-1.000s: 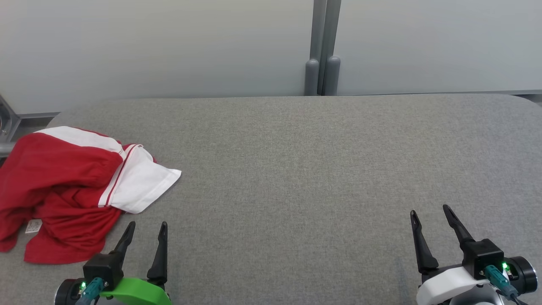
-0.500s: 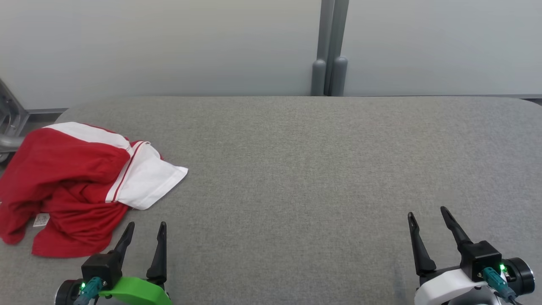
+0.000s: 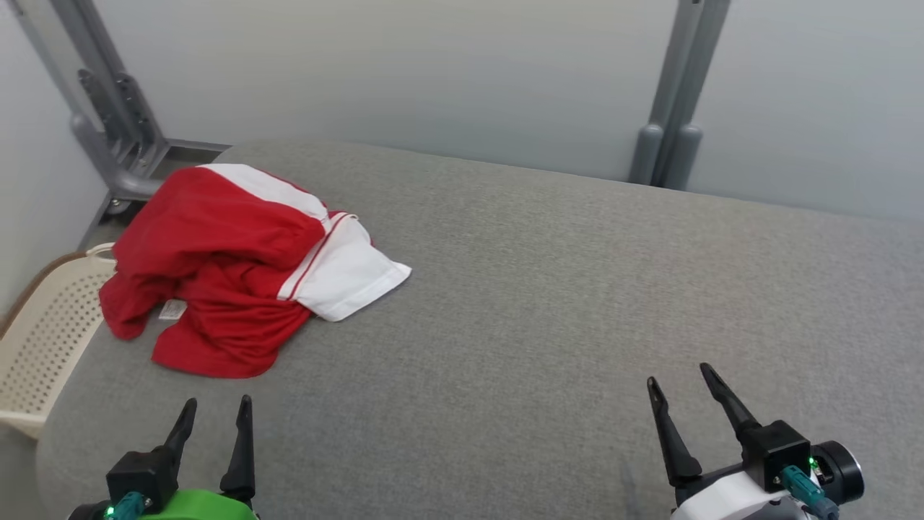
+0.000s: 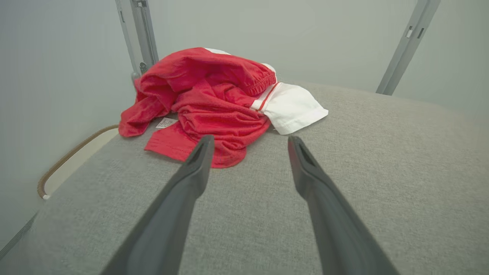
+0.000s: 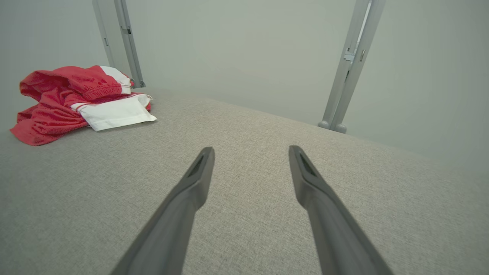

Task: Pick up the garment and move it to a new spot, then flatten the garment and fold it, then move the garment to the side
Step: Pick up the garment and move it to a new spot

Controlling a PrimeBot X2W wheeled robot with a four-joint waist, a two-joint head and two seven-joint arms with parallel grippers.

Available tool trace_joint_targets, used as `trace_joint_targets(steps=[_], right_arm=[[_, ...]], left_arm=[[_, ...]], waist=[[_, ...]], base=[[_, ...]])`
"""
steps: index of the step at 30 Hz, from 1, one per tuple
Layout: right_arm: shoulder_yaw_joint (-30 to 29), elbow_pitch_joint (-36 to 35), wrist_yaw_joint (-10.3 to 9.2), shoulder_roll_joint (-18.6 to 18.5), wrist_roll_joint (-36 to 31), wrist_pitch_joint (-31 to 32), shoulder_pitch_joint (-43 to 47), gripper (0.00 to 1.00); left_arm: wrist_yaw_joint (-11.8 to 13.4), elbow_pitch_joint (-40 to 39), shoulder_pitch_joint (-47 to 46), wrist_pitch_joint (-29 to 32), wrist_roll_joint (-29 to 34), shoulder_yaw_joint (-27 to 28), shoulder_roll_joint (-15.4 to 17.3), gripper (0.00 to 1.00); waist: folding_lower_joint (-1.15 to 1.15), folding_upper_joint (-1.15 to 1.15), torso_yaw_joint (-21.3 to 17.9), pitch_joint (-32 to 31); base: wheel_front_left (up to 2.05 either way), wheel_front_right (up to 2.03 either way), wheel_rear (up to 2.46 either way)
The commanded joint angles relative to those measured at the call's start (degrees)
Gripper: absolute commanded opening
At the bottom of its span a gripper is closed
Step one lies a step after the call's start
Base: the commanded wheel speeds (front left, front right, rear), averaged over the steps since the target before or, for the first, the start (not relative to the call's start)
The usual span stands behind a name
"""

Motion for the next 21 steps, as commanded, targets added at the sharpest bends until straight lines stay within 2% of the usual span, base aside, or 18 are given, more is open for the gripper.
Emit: trace_joint_targets(steps=[1, 10, 17, 21], right_arm=[[0.7, 0.0, 0.01, -0.3, 0.5, -0.2, -0.7, 1.0], [3.9, 0.5, 0.01, -0.3, 1.9, -0.2, -1.1, 1.0], [4.4, 0.2, 0.01, -0.3, 1.5, -0.2, -1.1, 1.0], [4.9, -0.6, 0.01, -0.3, 0.8, -0.2, -1.8, 1.0]], left_arm=[[0.0, -0.2, 0.8, -0.2, 0.4, 0.7, 0.4, 1.0], [0.0, -1.2, 2.8, -0.2, 0.5, 3.4, 0.3, 1.0], [0.0, -1.9, 2.7, -0.2, 0.0, 4.4, -0.5, 1.0], [0.0, -1.2, -0.4, -0.2, -1.3, 3.8, -0.8, 1.0]], waist=[[0.0, 0.48, 5.0, -1.2], [0.0, 0.48, 8.8, -1.7], [0.0, 0.48, 8.6, -1.4], [0.0, 0.48, 7.6, -0.2]], base=[[0.0, 0.0, 0.0], [0.0, 0.0, 0.0], [0.0, 0.0, 0.0], [0.0, 0.0, 0.0]])
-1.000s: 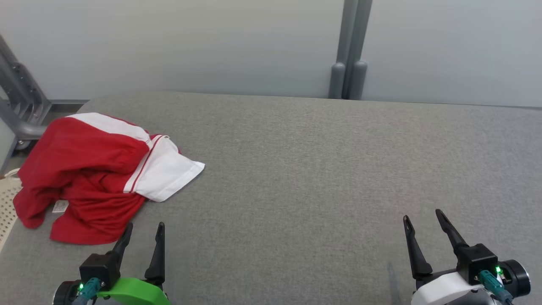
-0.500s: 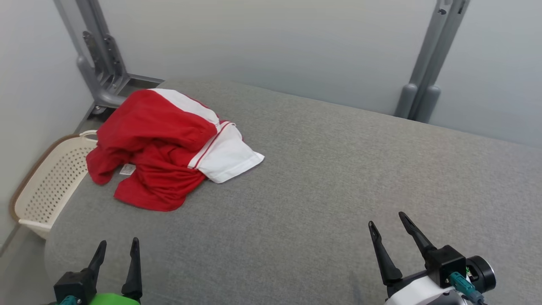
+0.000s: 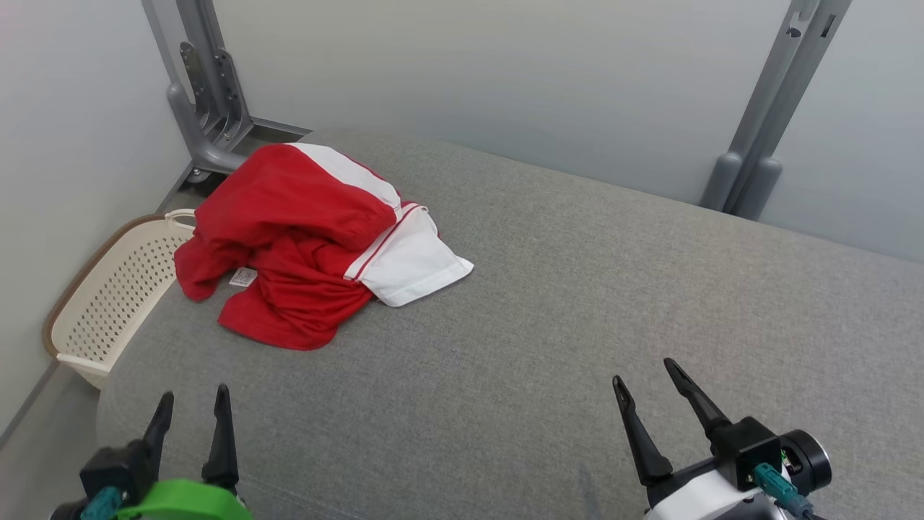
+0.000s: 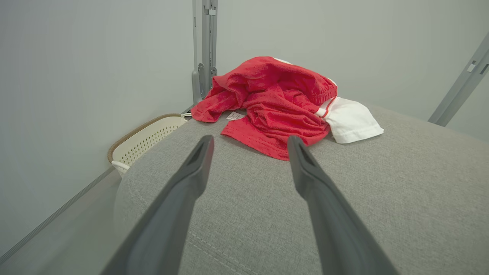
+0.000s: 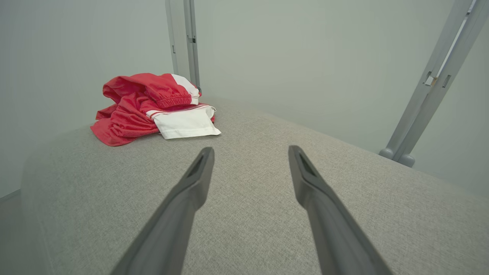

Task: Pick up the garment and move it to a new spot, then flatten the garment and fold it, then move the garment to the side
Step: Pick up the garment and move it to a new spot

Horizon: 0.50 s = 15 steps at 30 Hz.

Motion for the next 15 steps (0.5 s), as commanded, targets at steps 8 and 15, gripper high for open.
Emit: trace_joint_targets(steps=[8, 15], right_arm=[[0.1, -2.8, 0.01, -0.3, -4.4, -0.2, -5.3, 1.0], [2.3, -5.0, 0.01, -1.0, -7.5, -0.2, -11.6, 1.0]], left_arm=[[0.0, 6.0, -17.1, 5.9, -6.3, -2.1, 1.5, 1.0], [0.0, 16.1, -35.8, 13.8, -10.6, -4.2, 5.5, 1.0]], waist=[[0.0, 0.48, -3.0, 10.3], [0.0, 0.48, -6.1, 22.0]], base=[[0.0, 0.0, 0.0], [0.0, 0.0, 0.0]])
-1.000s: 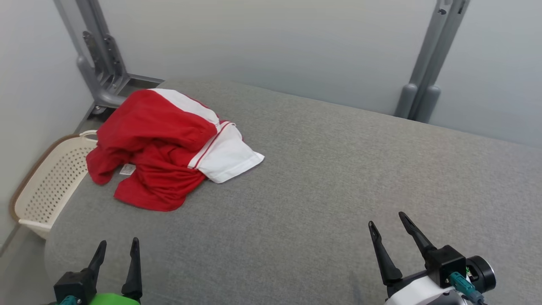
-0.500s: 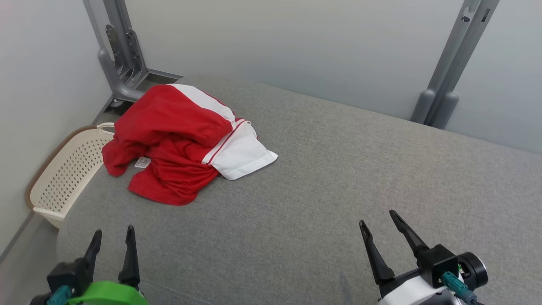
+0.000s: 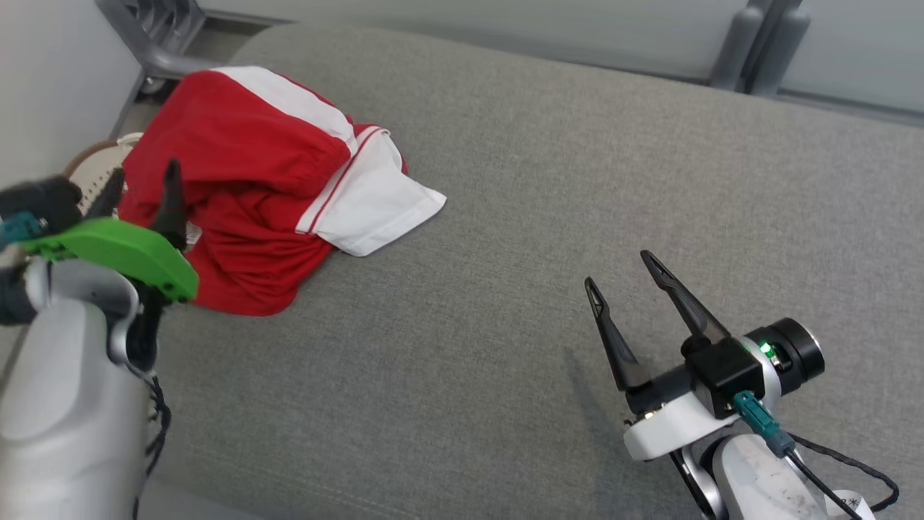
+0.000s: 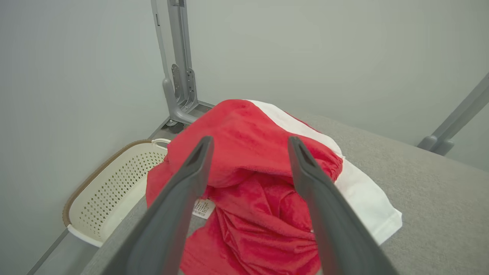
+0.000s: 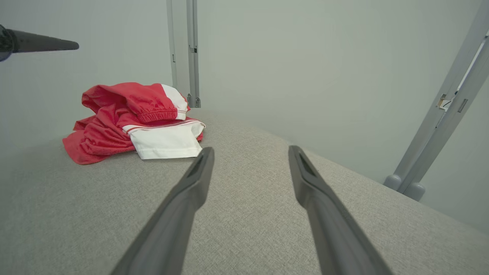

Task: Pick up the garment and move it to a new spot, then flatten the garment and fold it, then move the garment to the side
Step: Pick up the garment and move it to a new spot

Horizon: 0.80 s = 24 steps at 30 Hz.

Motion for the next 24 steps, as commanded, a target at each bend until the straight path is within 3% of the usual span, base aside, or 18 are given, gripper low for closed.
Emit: trace_joint_targets(steps=[1, 14, 15, 16, 17, 24], right_arm=[[0.4, -0.6, 0.01, -0.8, -0.5, -0.2, -1.7, 1.0], [1.2, -2.0, 0.01, -0.8, -1.2, -0.2, -3.4, 1.0], [1.3, -2.0, 0.01, -0.7, -1.2, -0.2, -3.4, 1.0], [1.3, -1.9, 0.01, -0.7, -1.1, -0.2, -3.4, 1.0], [1.4, -1.8, 0.01, -0.6, -1.0, -0.2, -3.2, 1.0], [1.2, -1.5, 0.01, -0.2, -0.4, -0.2, -2.2, 1.0]], left_arm=[[0.0, 2.7, -4.1, 1.2, -0.9, -0.7, 1.2, 1.0], [0.0, 20.3, -19.2, 11.3, -6.2, -5.9, 7.8, 0.98], [0.0, 21.2, -19.5, 11.3, -6.6, -6.0, 7.8, 0.49], [0.0, 22.3, -19.7, 11.3, -6.5, -6.4, 8.1, 0.28], [0.0, 23.0, -19.6, 11.1, -6.5, -6.9, 8.3, 0.0], [0.0, 27.0, -20.6, 8.5, -7.5, -8.1, 8.9, 0.0]], waist=[[0.0, 0.48, -3.9, 10.3], [0.0, 0.48, -8.8, 17.2], [0.0, 0.48, -9.1, 17.3], [0.0, 0.48, -9.5, 17.2], [0.0, 0.48, -9.8, 17.0], [0.0, 0.48, -10.6, 15.7]], base=[[0.0, 0.0, 0.0], [0.0, 0.0, 0.0], [0.0, 0.0, 0.0], [0.0, 0.0, 0.0], [0.0, 0.0, 0.0], [0.0, 0.0, 0.0]])
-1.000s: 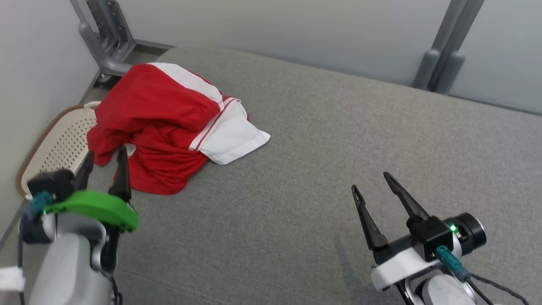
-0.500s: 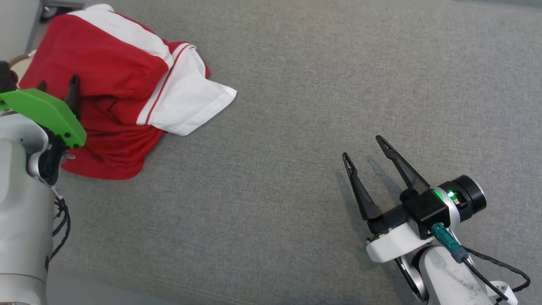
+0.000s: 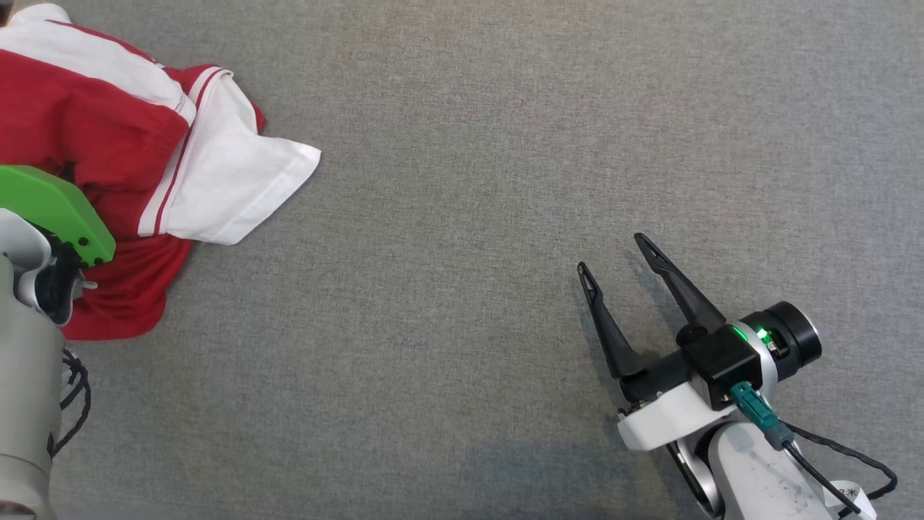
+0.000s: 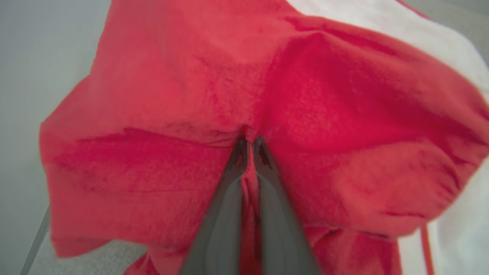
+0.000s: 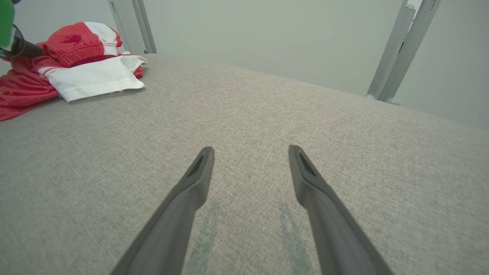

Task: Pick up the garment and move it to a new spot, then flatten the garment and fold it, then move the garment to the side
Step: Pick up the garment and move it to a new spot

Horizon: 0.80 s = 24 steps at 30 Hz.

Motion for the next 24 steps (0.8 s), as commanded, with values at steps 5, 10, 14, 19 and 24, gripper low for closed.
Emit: trace_joint_targets(steps=[5, 10, 14, 19, 24], right_arm=[[0.3, 0.8, 0.01, 0.2, 1.2, -0.2, 0.5, 1.0], [0.9, 1.7, 0.01, 0.3, 2.2, -0.2, 0.6, 1.0], [2.0, 2.2, 0.01, 0.4, 4.4, -0.2, 1.5, 1.0], [2.8, 2.1, 0.01, 0.4, 7.6, -0.2, 3.0, 1.0], [3.2, 1.9, 0.01, 0.4, 9.7, -0.2, 4.2, 1.0]], left_arm=[[0.1, 1.1, -2.3, -2.6, 1.8, -2.5, 1.0, 0.0], [0.1, 0.1, -4.5, -5.2, 3.9, -5.6, 1.9, 0.0], [0.1, -3.0, -6.2, -5.3, 4.7, -8.9, 1.5, 0.0], [0.1, -9.9, -7.5, -4.2, 4.2, -13.7, 1.2, 0.0], [0.1, -16.0, -6.6, -2.2, 3.6, -16.5, 2.8, 0.0]], waist=[[-0.01, 0.48, -0.1, -3.0], [-0.01, 0.48, 0.0, -6.1], [-0.01, 0.48, -0.7, -9.1], [-0.01, 0.48, -2.4, -12.0], [-0.01, 0.48, -5.0, -13.7]], base=[[0.0, 0.0, 0.0], [0.0, 0.0, 0.0], [0.0, 0.0, 0.0], [0.0, 0.0, 0.0], [0.0, 0.0, 0.0]])
